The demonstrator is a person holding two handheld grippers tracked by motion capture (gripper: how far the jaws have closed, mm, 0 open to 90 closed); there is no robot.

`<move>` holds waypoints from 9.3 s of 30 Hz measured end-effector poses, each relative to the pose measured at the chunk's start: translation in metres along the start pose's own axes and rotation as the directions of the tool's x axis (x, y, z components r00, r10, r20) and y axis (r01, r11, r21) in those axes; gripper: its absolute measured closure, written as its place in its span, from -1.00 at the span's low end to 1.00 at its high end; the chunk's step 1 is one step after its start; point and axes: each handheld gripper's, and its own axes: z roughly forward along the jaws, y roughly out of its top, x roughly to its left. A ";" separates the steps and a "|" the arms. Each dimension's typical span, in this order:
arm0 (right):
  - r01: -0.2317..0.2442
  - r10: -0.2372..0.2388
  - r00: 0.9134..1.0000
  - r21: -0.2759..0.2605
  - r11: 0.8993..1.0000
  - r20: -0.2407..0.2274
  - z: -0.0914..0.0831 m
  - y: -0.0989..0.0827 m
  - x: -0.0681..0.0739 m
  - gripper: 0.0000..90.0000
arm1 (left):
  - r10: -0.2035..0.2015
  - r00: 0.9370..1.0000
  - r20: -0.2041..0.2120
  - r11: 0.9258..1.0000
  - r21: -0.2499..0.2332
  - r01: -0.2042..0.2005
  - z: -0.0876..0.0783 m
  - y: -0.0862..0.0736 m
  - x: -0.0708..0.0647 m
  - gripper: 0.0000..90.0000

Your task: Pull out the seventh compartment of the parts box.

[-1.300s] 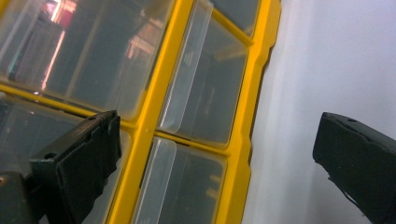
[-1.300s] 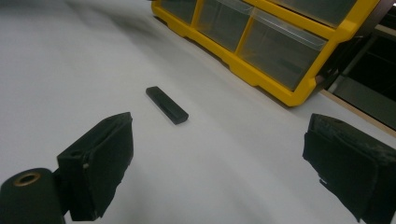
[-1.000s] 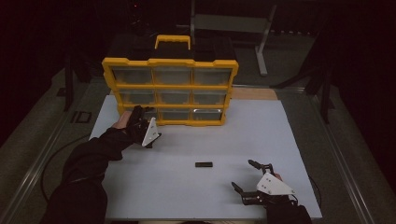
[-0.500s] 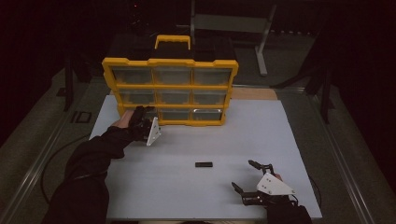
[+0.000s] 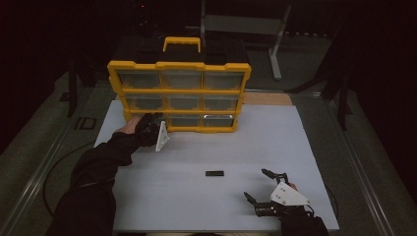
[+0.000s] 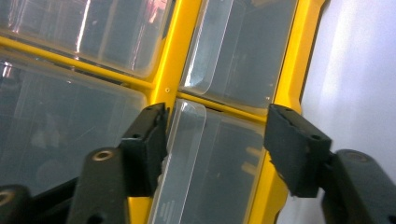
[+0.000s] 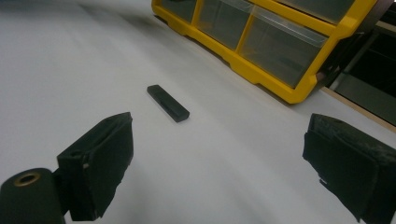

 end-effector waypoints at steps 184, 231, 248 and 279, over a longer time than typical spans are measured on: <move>-0.002 0.001 1.000 0.003 1.000 0.005 0.000 0.001 0.000 -0.81 | 0.178 0.978 0.109 0.983 0.018 -0.181 -0.061 0.017 -0.012 0.65; -0.008 0.008 1.000 0.003 1.000 0.012 -0.001 0.001 0.000 -0.81 | -0.582 0.764 0.279 0.791 -0.027 0.612 -0.099 0.027 0.020 -1.00; -0.009 0.009 1.000 0.001 1.000 0.013 -0.001 0.001 0.000 -0.81 | -0.642 0.680 0.354 0.719 -0.032 0.695 -0.107 0.023 -0.005 -1.00; -0.003 0.003 1.000 0.000 1.000 0.010 -0.001 0.002 0.000 -0.81 | -0.671 0.558 0.488 0.652 0.031 0.757 -0.104 0.011 -0.056 -1.00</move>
